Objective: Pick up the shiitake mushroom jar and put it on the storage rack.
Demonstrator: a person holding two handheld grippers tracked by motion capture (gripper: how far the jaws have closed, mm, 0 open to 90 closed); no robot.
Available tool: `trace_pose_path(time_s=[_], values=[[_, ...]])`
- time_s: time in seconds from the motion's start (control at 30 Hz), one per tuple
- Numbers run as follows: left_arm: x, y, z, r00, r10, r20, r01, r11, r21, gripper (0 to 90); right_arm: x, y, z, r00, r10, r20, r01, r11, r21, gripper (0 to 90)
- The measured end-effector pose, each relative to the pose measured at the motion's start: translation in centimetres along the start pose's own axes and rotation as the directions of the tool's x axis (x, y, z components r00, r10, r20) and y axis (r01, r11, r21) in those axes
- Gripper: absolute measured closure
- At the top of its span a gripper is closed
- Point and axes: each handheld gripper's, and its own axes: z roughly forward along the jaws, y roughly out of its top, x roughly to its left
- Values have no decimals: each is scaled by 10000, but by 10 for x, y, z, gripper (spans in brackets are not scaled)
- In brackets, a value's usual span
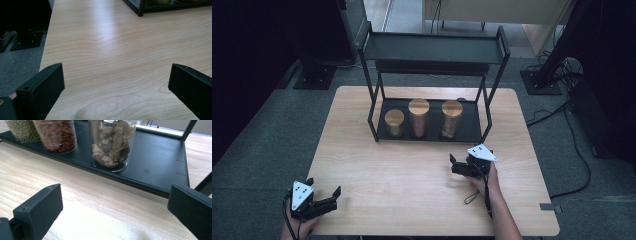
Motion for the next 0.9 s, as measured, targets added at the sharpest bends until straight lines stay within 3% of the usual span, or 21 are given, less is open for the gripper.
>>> trace_pose_path(time_s=[0.57,0.9], values=[[0,0,0,10000,7,-40,-7,10000,3,6,0,-12,-21,9992,-384,114,386,9991,-179,0],[0,0,0,10000,8,-46,-8,10000,7,6,-4,-17,-32,9996,-264,108,266,9994,-233,0]])
